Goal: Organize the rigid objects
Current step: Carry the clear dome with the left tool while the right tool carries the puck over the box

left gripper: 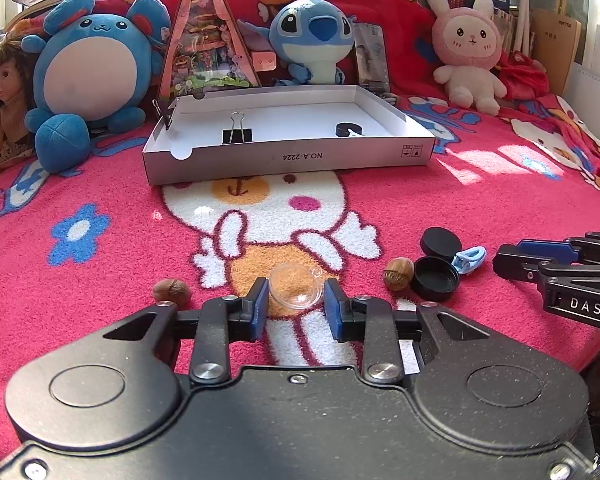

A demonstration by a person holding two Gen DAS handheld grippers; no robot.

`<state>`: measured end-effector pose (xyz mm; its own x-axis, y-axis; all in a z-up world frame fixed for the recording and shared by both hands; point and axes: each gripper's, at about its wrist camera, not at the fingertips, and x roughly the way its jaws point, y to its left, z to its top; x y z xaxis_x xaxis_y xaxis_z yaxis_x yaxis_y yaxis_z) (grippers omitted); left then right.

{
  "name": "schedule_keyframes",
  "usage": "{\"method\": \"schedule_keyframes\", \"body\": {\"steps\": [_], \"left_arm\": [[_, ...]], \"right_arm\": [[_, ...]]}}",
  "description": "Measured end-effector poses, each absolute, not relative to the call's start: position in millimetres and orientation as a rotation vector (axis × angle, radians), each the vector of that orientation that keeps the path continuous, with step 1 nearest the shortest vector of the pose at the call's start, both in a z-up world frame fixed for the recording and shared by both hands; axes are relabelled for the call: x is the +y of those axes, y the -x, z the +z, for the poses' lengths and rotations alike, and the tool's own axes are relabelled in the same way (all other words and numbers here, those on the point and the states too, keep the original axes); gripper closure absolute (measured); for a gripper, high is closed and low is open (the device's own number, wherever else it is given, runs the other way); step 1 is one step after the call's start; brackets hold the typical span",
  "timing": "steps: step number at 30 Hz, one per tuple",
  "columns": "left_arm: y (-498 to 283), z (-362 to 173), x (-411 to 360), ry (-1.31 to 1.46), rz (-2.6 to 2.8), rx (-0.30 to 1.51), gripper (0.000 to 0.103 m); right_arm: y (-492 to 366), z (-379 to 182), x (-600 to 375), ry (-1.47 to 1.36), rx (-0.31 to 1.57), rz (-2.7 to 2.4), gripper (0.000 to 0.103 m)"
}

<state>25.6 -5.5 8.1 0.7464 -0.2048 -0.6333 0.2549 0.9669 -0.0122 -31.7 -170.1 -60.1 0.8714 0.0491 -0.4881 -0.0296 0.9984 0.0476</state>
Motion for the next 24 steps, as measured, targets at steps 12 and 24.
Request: {"method": "schedule_keyframes", "body": {"steps": [12,24], "left_arm": [[-22,5,-10,-0.149,-0.235,0.648,0.065],[-31,14,-4,-0.07,-0.262,0.679,0.076]], "right_arm": [[35,-63,-167,0.013,0.48,0.001,0.047],[34,-56,-169,-0.034,0.516,0.031,0.066]]}}
